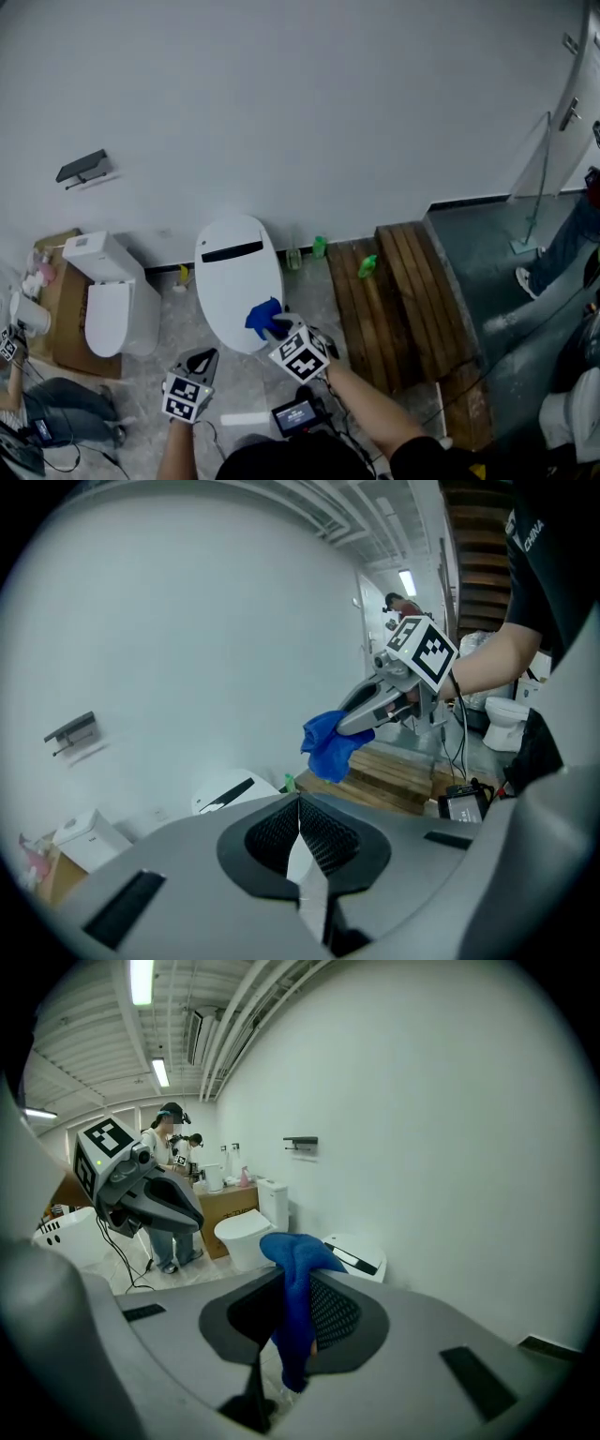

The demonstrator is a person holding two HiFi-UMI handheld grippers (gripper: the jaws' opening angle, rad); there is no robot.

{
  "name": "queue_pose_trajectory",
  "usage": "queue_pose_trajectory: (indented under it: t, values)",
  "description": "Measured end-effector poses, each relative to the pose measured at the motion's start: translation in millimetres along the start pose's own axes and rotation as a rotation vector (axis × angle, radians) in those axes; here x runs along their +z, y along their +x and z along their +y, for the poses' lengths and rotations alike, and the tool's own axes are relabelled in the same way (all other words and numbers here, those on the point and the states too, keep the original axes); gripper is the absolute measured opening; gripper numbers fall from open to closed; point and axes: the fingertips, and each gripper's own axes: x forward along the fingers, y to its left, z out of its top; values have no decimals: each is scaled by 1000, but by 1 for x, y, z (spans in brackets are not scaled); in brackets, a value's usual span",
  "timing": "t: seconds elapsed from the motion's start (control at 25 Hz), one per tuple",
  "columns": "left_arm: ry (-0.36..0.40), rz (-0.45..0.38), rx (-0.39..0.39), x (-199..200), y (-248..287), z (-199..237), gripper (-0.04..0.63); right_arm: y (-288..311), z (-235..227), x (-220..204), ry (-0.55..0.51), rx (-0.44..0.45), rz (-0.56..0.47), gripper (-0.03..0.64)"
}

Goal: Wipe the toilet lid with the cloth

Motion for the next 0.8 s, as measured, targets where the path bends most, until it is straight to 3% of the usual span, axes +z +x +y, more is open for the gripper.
queue_pose_trajectory:
  t: [0.2,0.4,0.8]
  values:
    - [-9,48,-9,1,24,7,11,17,-19,-4,18,44,15,69]
    - [-35,42,-5,6,40,27,11,32,-34,1,26,51,33,69]
    - [-53,32,-63,-28,55,90,11,91,-24,30,31,22,74,69]
